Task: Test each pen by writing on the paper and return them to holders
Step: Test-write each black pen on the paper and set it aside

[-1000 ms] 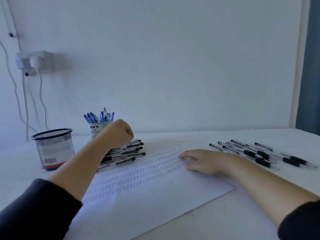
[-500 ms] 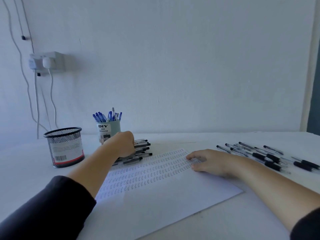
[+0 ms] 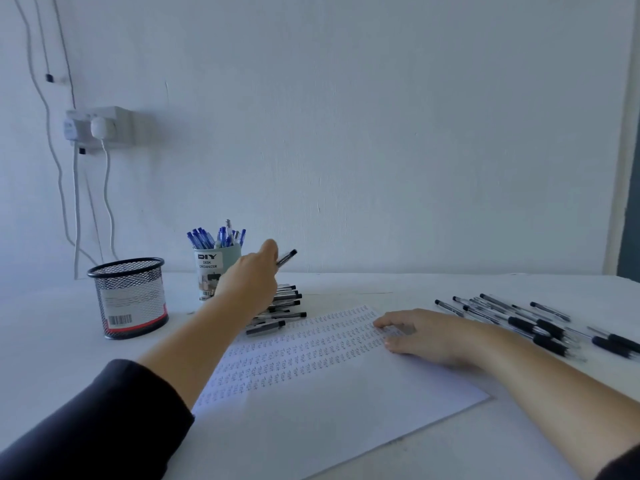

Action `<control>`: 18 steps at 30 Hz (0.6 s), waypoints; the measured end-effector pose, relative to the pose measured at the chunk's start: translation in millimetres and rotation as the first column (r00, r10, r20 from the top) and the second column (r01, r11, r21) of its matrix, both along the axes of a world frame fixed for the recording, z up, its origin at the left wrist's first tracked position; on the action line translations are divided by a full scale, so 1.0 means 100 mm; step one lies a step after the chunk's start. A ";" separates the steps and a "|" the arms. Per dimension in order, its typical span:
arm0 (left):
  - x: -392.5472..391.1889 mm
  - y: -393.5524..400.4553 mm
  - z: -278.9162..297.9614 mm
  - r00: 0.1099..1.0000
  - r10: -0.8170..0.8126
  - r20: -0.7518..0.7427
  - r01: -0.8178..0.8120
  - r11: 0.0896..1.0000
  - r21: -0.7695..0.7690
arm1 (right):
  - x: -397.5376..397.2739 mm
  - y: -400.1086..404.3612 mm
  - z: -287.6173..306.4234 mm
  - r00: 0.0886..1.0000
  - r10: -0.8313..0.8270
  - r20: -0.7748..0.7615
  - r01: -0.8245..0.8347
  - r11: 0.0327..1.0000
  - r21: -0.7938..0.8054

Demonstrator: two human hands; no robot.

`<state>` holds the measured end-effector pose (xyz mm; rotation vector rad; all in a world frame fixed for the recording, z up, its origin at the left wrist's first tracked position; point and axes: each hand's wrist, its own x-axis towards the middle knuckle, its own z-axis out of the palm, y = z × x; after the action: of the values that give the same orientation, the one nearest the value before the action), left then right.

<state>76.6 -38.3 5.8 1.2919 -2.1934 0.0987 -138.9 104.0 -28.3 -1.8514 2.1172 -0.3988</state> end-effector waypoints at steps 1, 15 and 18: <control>-0.03 0.04 -0.01 0.998 -0.012 -0.058 0.008 0.998 -0.065 | 0.00 0.00 0.00 1.000 -0.001 -0.002 0.001 1.000 0.001; -0.28 0.40 -0.18 1.000 -0.004 0.015 0.009 0.939 -0.344 | -0.02 -0.01 -0.02 1.000 0.001 -0.002 -0.001 1.000 0.016; -0.28 0.40 -0.17 0.999 -0.024 -0.022 0.015 0.939 -0.343 | -0.02 -0.02 -0.03 1.000 0.006 0.010 -0.006 1.000 0.011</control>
<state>48.8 1.4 -11.4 1.0677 -2.0523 0.4351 -141.3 101.9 -31.0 -1.8451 2.1032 -0.3927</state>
